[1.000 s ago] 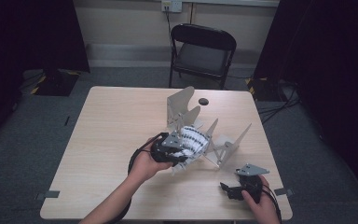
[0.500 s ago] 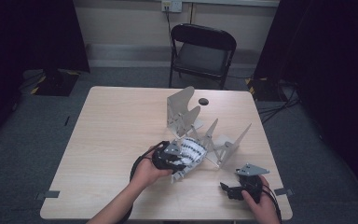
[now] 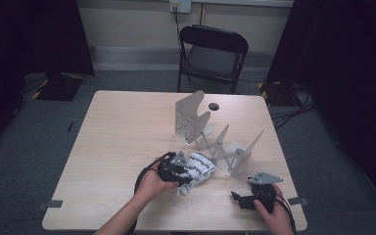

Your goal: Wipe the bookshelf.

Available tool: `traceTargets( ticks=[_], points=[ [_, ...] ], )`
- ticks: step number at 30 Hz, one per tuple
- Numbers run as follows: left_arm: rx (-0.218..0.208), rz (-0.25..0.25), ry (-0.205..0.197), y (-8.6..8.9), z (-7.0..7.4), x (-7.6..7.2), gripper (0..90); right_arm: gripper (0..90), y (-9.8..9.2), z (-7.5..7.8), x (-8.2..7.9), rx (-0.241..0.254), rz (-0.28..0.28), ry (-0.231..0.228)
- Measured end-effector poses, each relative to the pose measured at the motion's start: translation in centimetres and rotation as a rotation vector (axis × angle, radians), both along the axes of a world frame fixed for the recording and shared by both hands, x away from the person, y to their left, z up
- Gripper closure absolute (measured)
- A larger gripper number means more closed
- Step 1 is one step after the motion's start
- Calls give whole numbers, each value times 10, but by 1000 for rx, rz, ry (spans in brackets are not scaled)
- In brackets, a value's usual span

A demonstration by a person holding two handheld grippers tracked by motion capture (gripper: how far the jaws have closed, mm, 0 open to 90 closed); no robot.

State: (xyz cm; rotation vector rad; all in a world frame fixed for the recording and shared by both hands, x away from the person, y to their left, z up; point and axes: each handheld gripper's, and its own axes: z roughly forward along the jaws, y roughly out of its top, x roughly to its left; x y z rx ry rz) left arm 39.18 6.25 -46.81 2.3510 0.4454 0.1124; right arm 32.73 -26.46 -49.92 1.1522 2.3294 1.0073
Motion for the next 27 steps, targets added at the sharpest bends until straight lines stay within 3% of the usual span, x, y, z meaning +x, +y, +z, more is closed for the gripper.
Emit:
traceTargets(
  ticks=[6,14,16,20,21,22,27],
  points=[
    [0,-6,-16,4,10,0,701,114,0,0,0,0,0,0],
    [-49,8,-54,12,36,-4,701,114,0,0,0,0,0,0],
    [-63,11,-81,17,52,-5,701,114,0,0,0,0,0,0],
    [-70,9,-105,19,67,-6,701,114,0,0,0,0,0,0],
    [-83,3,-133,18,82,-5,701,114,0,0,0,0,0,0],
    [-83,3,-133,18,82,-5,701,114,0,0,0,0,0,0],
    [-109,-10,-180,9,108,-3,701,114,0,0,0,0,0,0]
  ],
)
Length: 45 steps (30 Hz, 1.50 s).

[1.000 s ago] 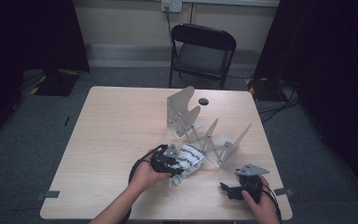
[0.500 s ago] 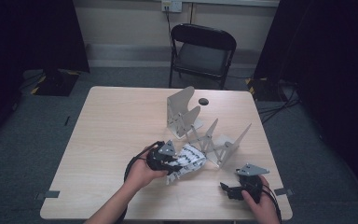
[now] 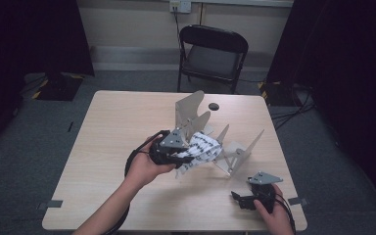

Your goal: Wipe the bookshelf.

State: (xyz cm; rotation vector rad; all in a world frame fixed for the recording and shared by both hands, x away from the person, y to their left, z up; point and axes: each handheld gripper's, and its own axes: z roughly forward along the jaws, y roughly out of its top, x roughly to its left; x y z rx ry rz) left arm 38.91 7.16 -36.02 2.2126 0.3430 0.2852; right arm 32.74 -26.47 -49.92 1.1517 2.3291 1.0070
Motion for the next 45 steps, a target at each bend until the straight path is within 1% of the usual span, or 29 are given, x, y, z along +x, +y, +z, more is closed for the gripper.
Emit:
traceTargets(
  ticks=[3,5,6,7,8,9,11,12,13,15,20,21,26,27,28,29,33,34,35,37,40,42,43,45],
  points=[
    [-7,-1,2,-5,0,2,701,114,0,0,0,0,0,0],
    [-4,-4,6,-10,-3,5,703,114,0,0,0,1,0,1],
    [0,-5,16,-15,-10,6,703,114,0,0,0,0,0,0],
    [0,-5,16,-15,-10,6,703,114,0,0,0,0,0,1],
    [4,-7,33,-19,-19,7,703,114,0,0,0,0,0,0],
    [4,-7,33,-19,-19,7,703,114,0,0,0,0,0,0],
    [19,-9,47,-21,-27,8,703,114,0,0,0,0,0,1],
    [23,-4,58,-21,-34,8,703,114,0,0,0,1,0,1],
    [23,-4,58,-21,-34,8,703,114,0,0,0,1,0,1],
    [37,-8,68,-20,-40,9,703,114,0,0,0,0,0,1],
    [34,-6,76,-21,-49,8,703,114,0,0,0,0,0,1],
    [41,-5,78,-21,-52,8,703,114,0,0,0,0,0,1],
    [42,-3,88,-22,-59,6,703,114,0,0,0,0,0,1],
    [52,-6,90,-22,-61,6,703,114,0,0,0,0,0,1],
    [44,-1,94,-23,-64,5,703,114,0,0,0,0,0,1],
    [56,-5,100,-23,-68,5,704,114,0,0,0,0,0,0],
    [58,-4,106,-24,-73,5,703,114,0,0,0,1,0,1],
    [75,-6,110,-23,-75,5,703,114,0,0,0,0,0,1],
    [75,-6,110,-23,-75,5,703,114,0,0,0,0,0,1],
    [71,2,121,-23,-80,5,703,114,0,0,0,1,0,1],
    [85,-3,127,-23,-84,5,703,114,0,0,0,0,0,0],
    [82,5,135,-22,-88,5,704,114,0,0,0,0,0,0],
    [90,0,137,-22,-90,5,703,114,0,0,0,0,0,0],
    [93,4,147,-22,-94,5,703,114,0,0,0,0,0,0]
  ],
)
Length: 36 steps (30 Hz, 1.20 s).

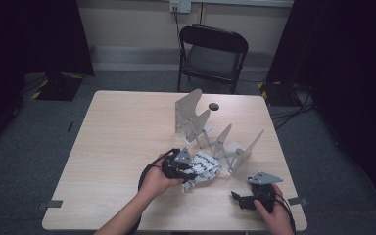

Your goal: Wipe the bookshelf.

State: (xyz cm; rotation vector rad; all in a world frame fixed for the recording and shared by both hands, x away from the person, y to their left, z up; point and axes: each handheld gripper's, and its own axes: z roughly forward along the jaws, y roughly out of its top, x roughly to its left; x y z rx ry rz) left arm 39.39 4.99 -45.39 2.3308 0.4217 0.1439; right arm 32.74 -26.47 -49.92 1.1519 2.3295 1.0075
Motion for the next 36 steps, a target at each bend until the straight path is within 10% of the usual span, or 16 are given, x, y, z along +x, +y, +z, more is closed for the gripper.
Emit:
traceTargets(
  ticks=[26,36],
  points=[
    [4,-6,42,11,-19,-6,688,114,0,0,0,0,0,0],
    [-62,-20,-37,15,23,-14,700,114,0,0,0,0,0,0]
  ],
)
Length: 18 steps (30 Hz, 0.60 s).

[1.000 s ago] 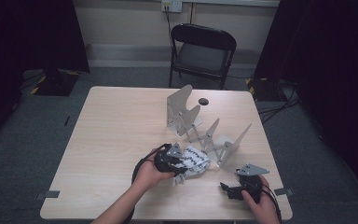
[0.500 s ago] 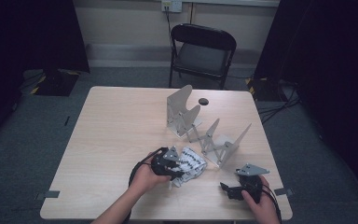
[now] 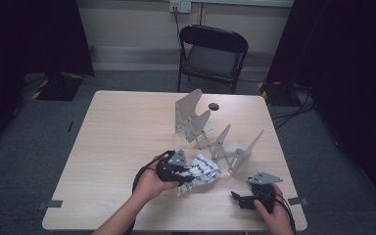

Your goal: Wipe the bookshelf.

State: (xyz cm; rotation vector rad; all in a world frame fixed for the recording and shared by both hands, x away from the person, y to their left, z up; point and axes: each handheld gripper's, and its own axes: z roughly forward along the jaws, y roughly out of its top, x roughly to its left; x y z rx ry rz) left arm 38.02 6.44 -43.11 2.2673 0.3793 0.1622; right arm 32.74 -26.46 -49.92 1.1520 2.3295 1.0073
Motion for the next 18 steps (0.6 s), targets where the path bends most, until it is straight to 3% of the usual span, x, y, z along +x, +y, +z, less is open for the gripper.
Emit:
traceTargets(
  ticks=[2,3,7,10,14,17,18],
  points=[
    [-29,4,-35,2,22,-2,700,114,0,0,0,0,0,0],
    [-29,4,-35,2,22,-2,700,114,0,0,0,0,0,0],
    [-65,-5,-100,-2,56,-3,700,114,0,0,0,0,-1,0],
    [-88,-7,-126,-10,70,-1,700,114,0,0,0,0,0,0],
    [-94,-13,-131,-22,70,1,701,114,0,0,0,0,0,-1],
    [-58,-35,-101,-34,52,0,702,114,0,0,0,0,0,0],
    [-58,-35,-101,-34,52,0,701,114,0,0,0,0,0,0]
  ],
)
